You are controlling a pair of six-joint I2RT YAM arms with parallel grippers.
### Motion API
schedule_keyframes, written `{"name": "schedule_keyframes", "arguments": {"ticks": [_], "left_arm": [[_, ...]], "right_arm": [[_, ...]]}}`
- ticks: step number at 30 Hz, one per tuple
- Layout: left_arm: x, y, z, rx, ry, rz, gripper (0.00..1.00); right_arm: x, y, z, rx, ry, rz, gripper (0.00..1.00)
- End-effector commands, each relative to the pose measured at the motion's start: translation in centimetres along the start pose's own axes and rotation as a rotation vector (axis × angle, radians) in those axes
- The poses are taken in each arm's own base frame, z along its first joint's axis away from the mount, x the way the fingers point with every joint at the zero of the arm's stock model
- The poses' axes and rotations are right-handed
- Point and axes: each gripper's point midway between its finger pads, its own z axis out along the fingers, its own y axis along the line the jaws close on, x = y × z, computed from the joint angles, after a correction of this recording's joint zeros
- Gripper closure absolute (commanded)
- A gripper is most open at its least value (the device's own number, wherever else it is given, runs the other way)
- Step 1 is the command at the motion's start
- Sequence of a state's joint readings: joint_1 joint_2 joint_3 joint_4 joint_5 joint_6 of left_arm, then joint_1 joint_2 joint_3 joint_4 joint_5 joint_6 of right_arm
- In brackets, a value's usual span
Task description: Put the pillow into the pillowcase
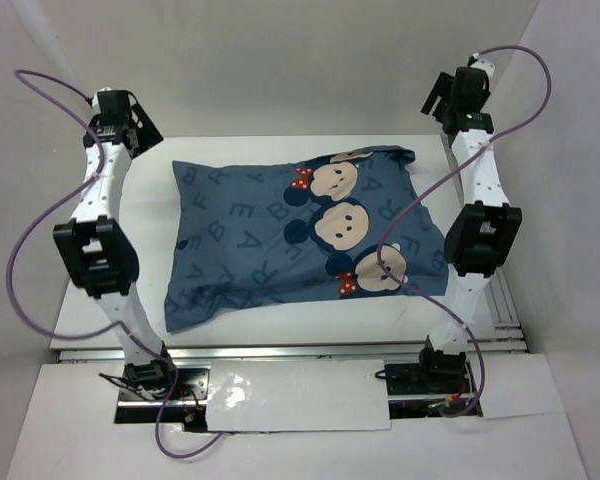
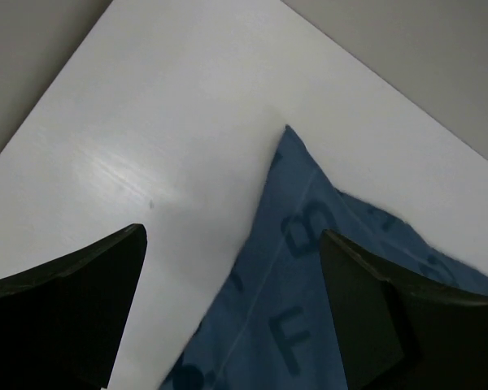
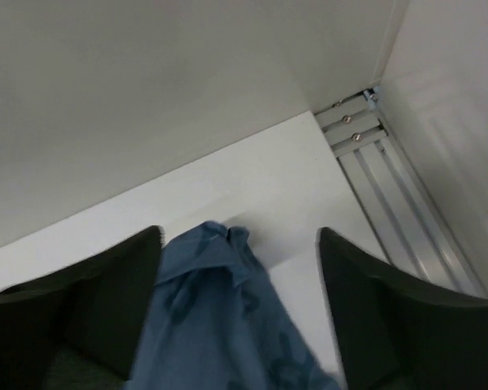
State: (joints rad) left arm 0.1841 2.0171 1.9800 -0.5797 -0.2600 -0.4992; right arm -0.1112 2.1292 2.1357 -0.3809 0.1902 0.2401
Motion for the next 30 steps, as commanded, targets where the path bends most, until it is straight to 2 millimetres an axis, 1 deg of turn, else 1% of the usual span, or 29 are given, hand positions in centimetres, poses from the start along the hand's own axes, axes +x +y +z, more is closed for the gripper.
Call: {"name": "schedule_keyframes", "arguments": {"ticks": [1,2,3,4,5,7,8,9,10,11,12,13,14,15,16,17,18,19,20,21,22,23,24,25,26,27,28,29,30], "left_arm": [[2.4,-0.9,-5.3,0.01,0.026,0.006,0.0],[2.6,-1.3,-7.5,0.027,0.013,0.018,0.0],[4.7,-0.7,-7.6,0.003,0.049,0.019,0.0],[5.7,-0.3,-8.3,-0.013,0.059,0.018,0.0],[6.9,-0.7,-9.1,-0.002,0.073,0.027,0.0],[8.7,0.1,-10.5,0.001,0.076,0.026,0.0],[9.7,0.0,-11.0,0.016,0.092,0.026,0.0],[11.3,0.7,-10.9,0.011,0.118,0.023,0.0],[11.3,0.1,-12.0,0.053,0.105,0.019,0.0],[11.5,0.0,-12.1,0.075,0.099,0.013,0.0],[12.8,-0.9,-12.8,0.105,0.103,0.019,0.0],[13.6,-0.5,-12.6,0.095,0.119,0.025,0.0],[13.7,-0.7,-13.1,0.11,0.11,0.028,0.0],[14.3,-0.9,-13.0,0.103,0.107,0.044,0.0],[14.4,-0.5,-13.1,0.094,0.101,0.057,0.0],[14.7,0.0,-12.9,0.077,0.103,0.062,0.0],[14.8,-0.1,-13.0,0.073,0.098,0.068,0.0],[14.9,0.2,-13.0,0.058,0.102,0.073,0.0],[15.0,0.6,-12.5,0.043,0.108,0.069,0.0],[15.0,0.6,-12.4,0.039,0.115,0.072,0.0],[14.6,0.8,-12.5,0.03,0.112,0.053,0.0],[14.6,0.9,-12.5,0.03,0.112,0.053,0.0],[14.8,1.0,-12.4,0.02,0.126,0.059,0.0],[14.6,1.2,-12.3,0.013,0.125,0.044,0.0],[14.6,1.4,-12.6,0.007,0.134,0.048,0.0],[14.4,1.3,-12.8,0.007,0.135,0.048,0.0],[14.5,1.6,-12.8,-0.008,0.138,0.053,0.0],[14.3,1.6,-13.0,-0.009,0.139,0.054,0.0],[14.0,1.9,-13.4,-0.018,0.128,0.053,0.0]], "right_arm": [[4.4,0.5,-1.9,-0.053,0.206,-0.04,0.24],[5.2,0.5,-1.9,-0.054,0.238,-0.043,0.39],[7.0,0.3,-1.6,-0.051,0.291,-0.049,0.51],[7.5,0.2,-1.6,-0.046,0.303,-0.04,0.59],[8.7,-0.2,-1.4,-0.036,0.335,-0.044,0.74],[11.4,-0.3,-1.3,-0.027,0.388,-0.045,0.78],[12.4,0.2,-1.5,-0.031,0.41,-0.047,0.85],[13.0,0.1,-1.3,-0.03,0.413,-0.047,0.85],[13.8,1.1,-1.0,-0.061,0.413,-0.048,0.85],[14.2,2.0,-0.8,-0.091,0.411,-0.059,0.85],[16.1,3.1,0.6,-0.134,0.435,-0.059,0.85],[16.2,3.1,0.6,-0.134,0.435,-0.059,0.87],[15.2,4.0,1.3,-0.16,0.407,-0.042,0.9],[15.4,4.6,2.0,-0.177,0.413,-0.016,0.91],[17.6,5.0,3.6,-0.197,0.444,-0.003,0.91],[15.7,6.2,4.6,-0.228,0.396,0.015,0.91],[15.4,6.1,5.8,-0.218,0.382,0.061,0.91],[18.0,6.1,7.7,-0.216,0.415,0.076,0.91],[15.0,6.8,8.9,-0.24,0.321,0.11,0.91],[14.6,6.3,10.0,-0.242,0.299,0.152,0.91],[15.2,6.4,11.0,-0.258,0.301,0.209,0.91],[13.8,6.0,12.0,-0.284,0.23,0.243,0.91],[11.2,7.2,12.1,-0.335,0.142,0.29,0.84],[12.5,6.0,12.5,-0.31,0.171,0.31,0.78],[9.6,6.4,12.3,-0.326,0.08,0.323,0.73],[8.8,6.3,12.2,-0.322,0.052,0.325,0.63],[7.8,6.3,11.9,-0.321,0.024,0.317,0.4],[5.9,5.8,11.3,-0.315,-0.01,0.303,0.23],[4.7,6.1,10.6,-0.33,-0.025,0.287,0.01]]}}
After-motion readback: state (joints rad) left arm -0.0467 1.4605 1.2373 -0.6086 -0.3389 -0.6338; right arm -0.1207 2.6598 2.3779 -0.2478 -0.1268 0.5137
